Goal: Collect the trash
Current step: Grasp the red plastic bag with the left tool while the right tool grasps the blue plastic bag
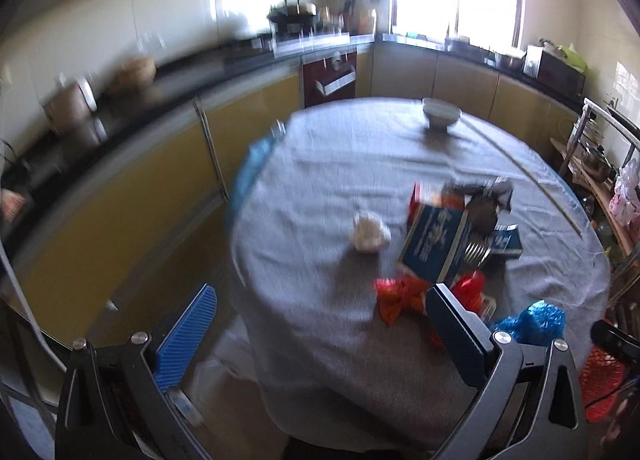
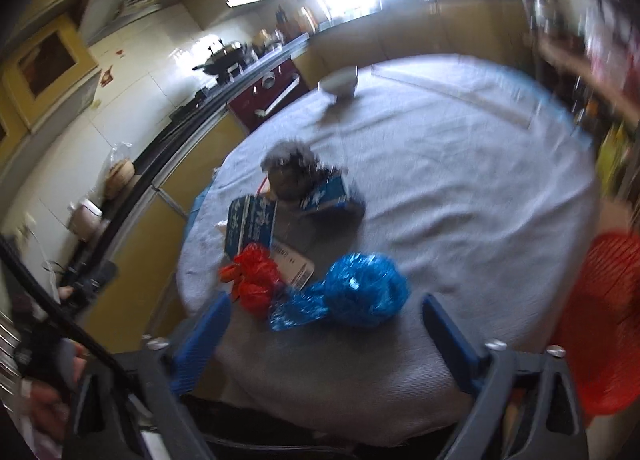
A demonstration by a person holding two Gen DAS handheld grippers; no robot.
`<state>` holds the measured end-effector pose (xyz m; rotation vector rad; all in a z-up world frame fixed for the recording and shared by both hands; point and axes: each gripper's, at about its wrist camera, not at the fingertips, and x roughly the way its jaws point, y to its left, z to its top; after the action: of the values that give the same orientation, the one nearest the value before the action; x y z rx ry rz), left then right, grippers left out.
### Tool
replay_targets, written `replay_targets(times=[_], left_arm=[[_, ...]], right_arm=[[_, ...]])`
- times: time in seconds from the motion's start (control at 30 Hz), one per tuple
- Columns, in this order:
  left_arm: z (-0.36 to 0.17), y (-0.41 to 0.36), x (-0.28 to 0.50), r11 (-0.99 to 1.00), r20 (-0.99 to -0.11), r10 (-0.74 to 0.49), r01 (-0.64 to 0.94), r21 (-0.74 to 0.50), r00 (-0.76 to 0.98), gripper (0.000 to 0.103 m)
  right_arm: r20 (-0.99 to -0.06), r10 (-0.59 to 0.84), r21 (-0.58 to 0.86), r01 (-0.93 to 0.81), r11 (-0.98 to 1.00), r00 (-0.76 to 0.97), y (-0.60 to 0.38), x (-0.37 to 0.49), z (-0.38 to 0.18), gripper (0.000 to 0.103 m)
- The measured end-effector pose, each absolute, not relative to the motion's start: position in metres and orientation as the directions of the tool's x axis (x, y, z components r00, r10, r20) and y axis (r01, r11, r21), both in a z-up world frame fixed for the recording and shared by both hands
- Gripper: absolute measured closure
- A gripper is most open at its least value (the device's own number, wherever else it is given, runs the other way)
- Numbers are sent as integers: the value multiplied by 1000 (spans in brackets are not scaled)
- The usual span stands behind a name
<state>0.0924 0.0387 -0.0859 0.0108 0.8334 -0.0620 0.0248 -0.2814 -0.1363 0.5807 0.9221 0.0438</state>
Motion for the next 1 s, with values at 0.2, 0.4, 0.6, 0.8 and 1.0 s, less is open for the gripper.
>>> replay_targets(times=[0.2, 0.4, 0.6, 0.8, 1.0], left_arm=[[-113, 30, 119, 981, -801, -190, 136, -136, 568, 0], [-129, -10, 126, 949, -820, -290, 262, -178, 493, 1], [-160, -43, 136, 914, -860, -353, 333, -233, 369, 26], [-184, -50, 145, 877, -862, -441, 325, -354, 251, 60], [-185, -41, 143, 865, -838, -479, 305, -399, 261, 63]], right_arm=[[-746, 368, 590, 295, 751, 554, -297, 52, -174, 30], [-794, 347, 538, 312, 783, 499, -290, 70, -195, 30], [-810, 332, 510, 298, 807, 483, -289, 77, -210, 36], [-806, 297, 469, 246, 848, 512, -284, 76, -207, 43], [-785, 268, 475, 264, 840, 558, -301, 65, -198, 44]])
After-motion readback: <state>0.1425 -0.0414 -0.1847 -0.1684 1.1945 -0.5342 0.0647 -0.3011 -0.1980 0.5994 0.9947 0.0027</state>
